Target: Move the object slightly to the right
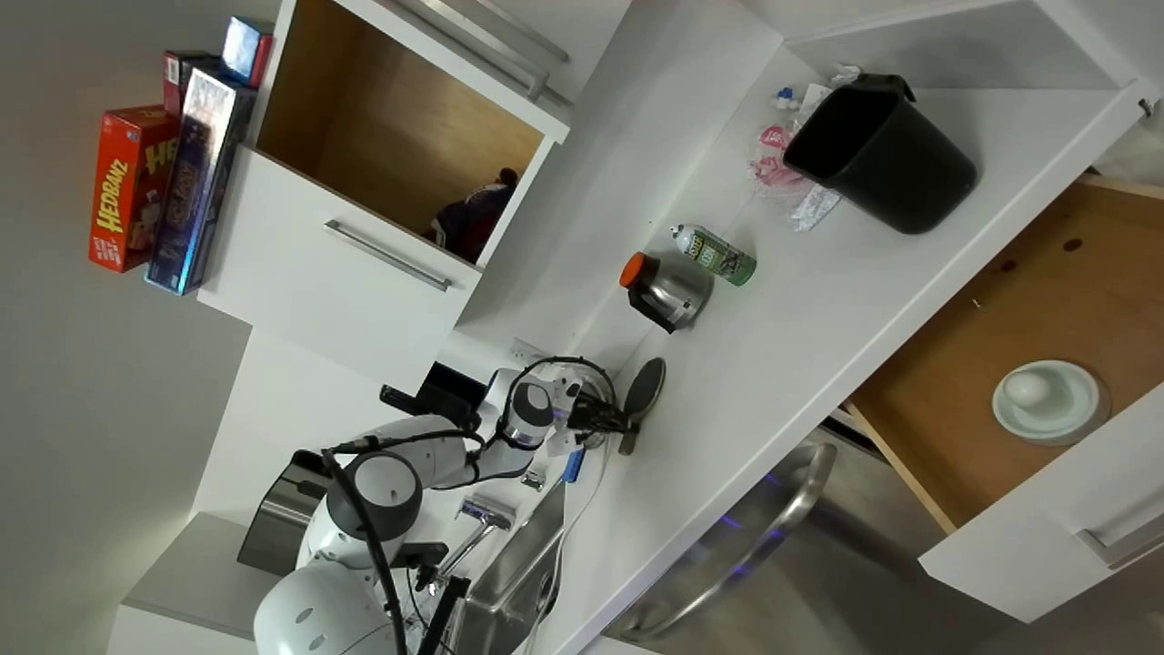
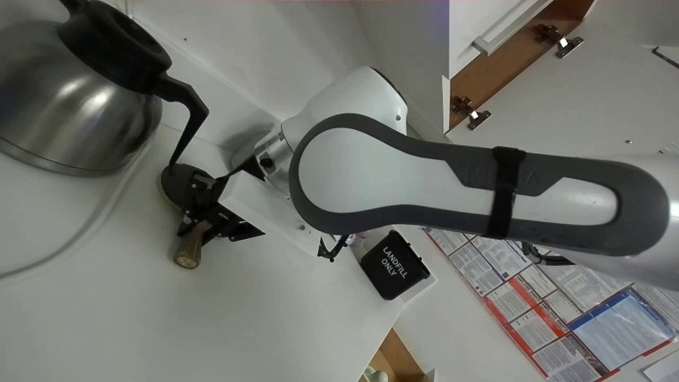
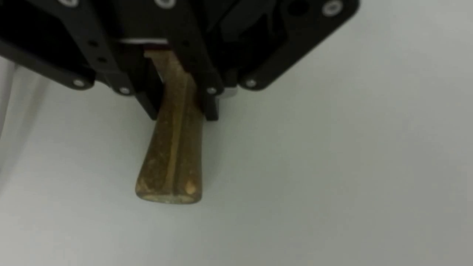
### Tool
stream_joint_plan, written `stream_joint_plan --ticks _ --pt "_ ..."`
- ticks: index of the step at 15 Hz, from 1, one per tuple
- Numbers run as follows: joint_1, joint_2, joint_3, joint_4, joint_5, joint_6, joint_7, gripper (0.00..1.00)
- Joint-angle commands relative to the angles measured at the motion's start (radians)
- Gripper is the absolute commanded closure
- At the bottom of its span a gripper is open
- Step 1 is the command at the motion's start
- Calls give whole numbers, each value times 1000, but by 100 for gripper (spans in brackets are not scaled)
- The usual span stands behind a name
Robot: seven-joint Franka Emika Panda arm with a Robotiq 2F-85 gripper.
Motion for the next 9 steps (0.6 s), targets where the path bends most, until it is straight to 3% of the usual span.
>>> stream_joint_plan --ticks 1,6,9 --pt "7 -99 -25 -91 -57 -13 29 92" --pt "-8 -306 -39 -296 -115 4 52 92" --pt "-36 -440 -45 -424 -153 37 152 92"
